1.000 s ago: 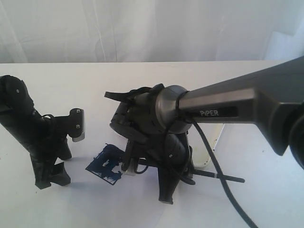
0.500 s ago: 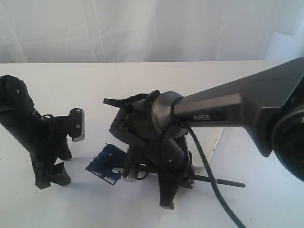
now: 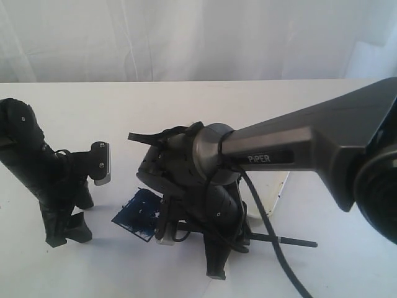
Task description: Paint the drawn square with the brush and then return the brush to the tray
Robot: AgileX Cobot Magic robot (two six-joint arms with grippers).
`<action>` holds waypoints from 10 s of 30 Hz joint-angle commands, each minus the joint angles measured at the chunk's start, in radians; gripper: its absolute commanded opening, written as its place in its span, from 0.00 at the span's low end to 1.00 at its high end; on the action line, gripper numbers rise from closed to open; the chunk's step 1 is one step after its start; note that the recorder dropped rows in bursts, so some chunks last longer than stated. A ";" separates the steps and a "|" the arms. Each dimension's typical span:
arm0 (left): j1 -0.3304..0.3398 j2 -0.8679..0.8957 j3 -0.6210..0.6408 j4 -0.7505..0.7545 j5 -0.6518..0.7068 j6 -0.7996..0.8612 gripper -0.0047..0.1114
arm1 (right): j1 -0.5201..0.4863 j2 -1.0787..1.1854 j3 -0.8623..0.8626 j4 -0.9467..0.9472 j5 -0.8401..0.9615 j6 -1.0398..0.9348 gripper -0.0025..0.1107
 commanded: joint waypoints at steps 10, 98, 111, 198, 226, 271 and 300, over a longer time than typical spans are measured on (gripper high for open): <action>-0.006 0.012 0.011 0.039 0.012 0.002 0.65 | -0.058 0.010 0.002 -0.053 -0.008 0.104 0.02; -0.006 0.012 0.011 0.042 0.004 0.002 0.65 | 0.015 -0.055 0.129 -0.045 -0.008 0.042 0.02; -0.006 0.012 0.011 0.046 0.005 0.002 0.65 | -0.019 -0.050 0.109 -0.126 -0.008 0.150 0.02; -0.006 0.012 0.011 0.046 0.012 0.002 0.65 | -0.051 -0.022 0.104 -0.101 -0.008 0.138 0.02; -0.006 0.012 0.011 0.046 0.012 0.002 0.65 | -0.022 -0.136 0.049 -0.103 -0.008 0.070 0.02; -0.006 0.012 0.011 0.046 0.016 0.002 0.65 | -0.437 -0.053 0.023 -0.155 -0.158 0.000 0.02; -0.006 0.010 0.011 0.046 0.008 0.002 0.65 | -0.437 -0.048 -0.002 -0.093 -0.159 0.002 0.51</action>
